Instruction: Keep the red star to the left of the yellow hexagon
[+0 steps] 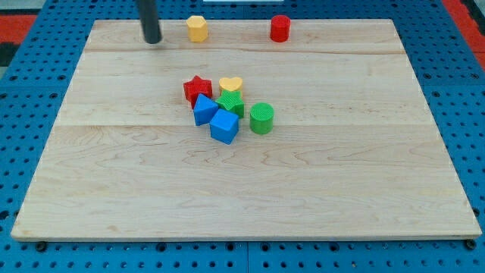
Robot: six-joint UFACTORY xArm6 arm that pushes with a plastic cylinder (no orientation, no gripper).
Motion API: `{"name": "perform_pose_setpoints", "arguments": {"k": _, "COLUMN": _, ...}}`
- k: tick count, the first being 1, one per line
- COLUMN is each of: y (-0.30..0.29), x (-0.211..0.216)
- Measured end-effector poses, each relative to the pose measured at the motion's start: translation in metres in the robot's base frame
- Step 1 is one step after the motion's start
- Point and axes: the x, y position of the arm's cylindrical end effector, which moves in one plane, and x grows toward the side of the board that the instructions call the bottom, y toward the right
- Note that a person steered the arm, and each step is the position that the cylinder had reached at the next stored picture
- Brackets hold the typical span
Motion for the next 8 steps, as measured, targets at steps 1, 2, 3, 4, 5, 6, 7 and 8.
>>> {"name": "perform_pose_setpoints", "arguments": {"k": 1, "y": 0.031, "x": -0.027}}
{"name": "perform_pose_setpoints", "arguments": {"k": 2, "y": 0.09, "x": -0.026}}
{"name": "perform_pose_setpoints", "arguments": {"k": 3, "y": 0.067, "x": -0.025}}
{"name": "perform_pose_setpoints", "arguments": {"k": 4, "y": 0.058, "x": 0.022}}
{"name": "perform_pose_setpoints", "arguments": {"k": 5, "y": 0.058, "x": 0.089}}
{"name": "perform_pose_setpoints", "arguments": {"k": 6, "y": 0.058, "x": 0.144}}
{"name": "perform_pose_setpoints", "arguments": {"k": 7, "y": 0.087, "x": 0.186}}
{"name": "perform_pose_setpoints", "arguments": {"k": 8, "y": 0.134, "x": 0.188}}
